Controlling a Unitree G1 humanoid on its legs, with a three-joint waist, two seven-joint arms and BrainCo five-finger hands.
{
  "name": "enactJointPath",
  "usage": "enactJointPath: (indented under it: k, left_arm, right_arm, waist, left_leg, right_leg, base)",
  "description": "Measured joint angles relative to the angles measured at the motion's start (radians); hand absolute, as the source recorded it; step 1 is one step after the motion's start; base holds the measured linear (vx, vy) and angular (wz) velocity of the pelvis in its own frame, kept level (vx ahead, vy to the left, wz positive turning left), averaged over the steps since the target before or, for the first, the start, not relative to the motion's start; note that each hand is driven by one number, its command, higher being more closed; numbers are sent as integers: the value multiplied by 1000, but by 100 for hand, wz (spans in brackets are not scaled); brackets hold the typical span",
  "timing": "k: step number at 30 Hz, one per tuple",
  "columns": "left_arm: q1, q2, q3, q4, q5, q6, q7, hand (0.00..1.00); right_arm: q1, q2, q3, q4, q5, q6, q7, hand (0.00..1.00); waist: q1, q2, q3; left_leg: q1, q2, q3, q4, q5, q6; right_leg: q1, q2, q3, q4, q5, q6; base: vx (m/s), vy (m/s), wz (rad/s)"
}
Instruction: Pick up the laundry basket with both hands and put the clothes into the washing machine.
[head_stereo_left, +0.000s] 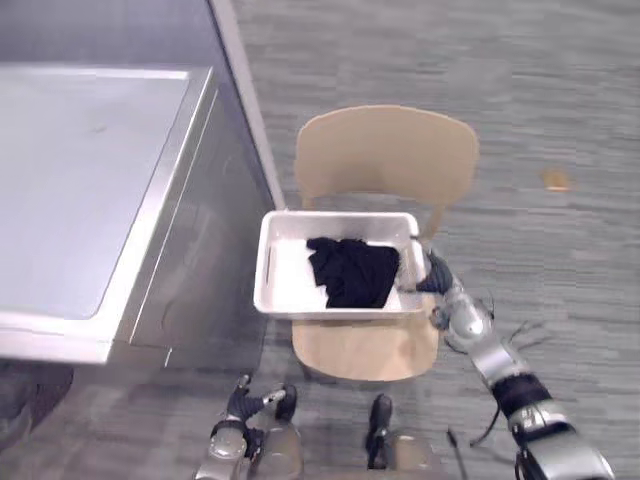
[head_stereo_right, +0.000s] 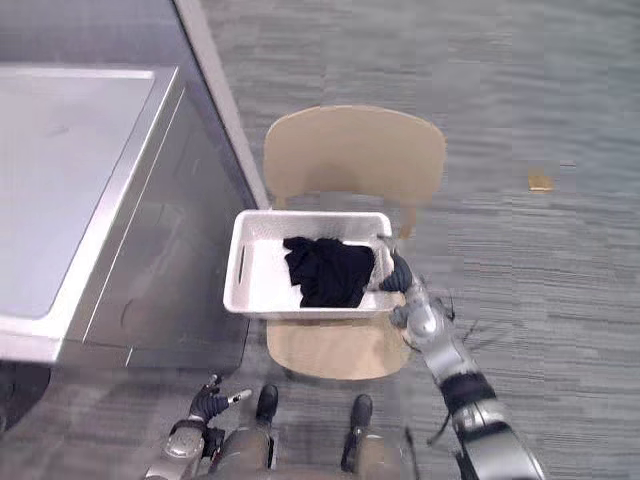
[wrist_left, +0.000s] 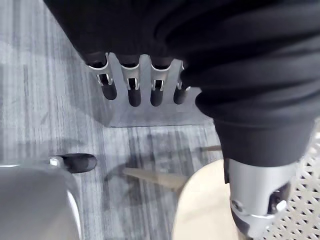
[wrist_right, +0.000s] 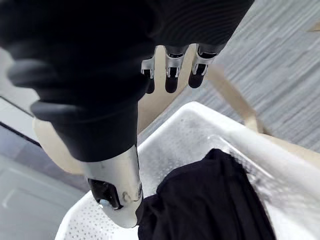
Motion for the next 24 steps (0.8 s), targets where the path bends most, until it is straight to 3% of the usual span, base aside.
enactJointPath:
  k: [1, 4, 6, 10, 14, 18, 23, 24]
  left_arm:
    - [-4, 0, 0, 0, -1, 0, 0, 0]
    - [-47, -3, -6, -2, -3, -9, 3, 0]
    - [-52, -2, -8, -5, -4, -16, 3, 0]
    - [-72, 4, -10, -10, -9, -17, 4, 0]
    - [-109, 10, -43, -9, -23, -21, 10, 0]
    - [-174, 4, -97, -8, -57, -36, 25, 0]
    - [-242, -26, -126, -15, -102, -39, 42, 0]
    - [-250, -40, -127, -17, -102, -39, 45, 0]
  right_arm:
    - [-34, -8, 5, 25, -2, 1, -2, 0]
    - [-166, -71, 44, 141, -3, 2, -19, 0]
    - [-251, -79, 70, 220, -3, 4, -20, 0]
    - [-413, -111, 96, 377, -6, 15, -27, 0]
    - [-515, -161, 143, 483, -22, 42, -46, 0]
    - [-601, -198, 189, 597, -59, 53, -60, 0]
    - [-653, -236, 219, 624, -102, 85, -94, 0]
    - [-666, -245, 235, 624, -102, 88, -93, 100]
  waist:
    - [3, 5, 14]
    - [52, 46, 84]
    - [61, 66, 106]
    - [87, 79, 176]
    - [109, 88, 191]
    - [132, 113, 206]
    - [159, 131, 217]
    - [159, 131, 217]
  left_leg:
    - [-12, -1, -11, -3, 10, -1]
    - [-55, -6, -72, -25, 51, -6]
    - [-89, -7, -95, -51, 79, -4]
    - [-146, -12, -113, -80, 109, 7]
    - [-219, -30, -124, -92, 135, 15]
    - [-298, -35, -143, -92, 151, 11]
    - [-362, -43, -159, -92, 169, 10]
    - [-364, -51, -161, -92, 168, 10]
  right_leg:
    - [0, 0, -16, -6, 3, -4]
    - [-13, -2, -76, -7, -2, -12]
    - [-50, -5, -98, 12, -5, -18]
    - [-145, -35, -108, 99, -23, -14]
    - [-233, -55, -106, 138, -21, -11]
    - [-309, -64, -106, 149, -15, -5]
    - [-398, -83, -100, 208, -28, -9]
    - [-411, -96, -97, 240, -47, -4]
  base:
    - [-65, -52, 77]
    - [-100, -37, 62]
    - [-112, -6, 41]
    - [-134, 34, 18]
    - [-120, 20, 9]
    - [-71, -19, 4]
    - [-29, -70, 2]
    - [4, -53, 19]
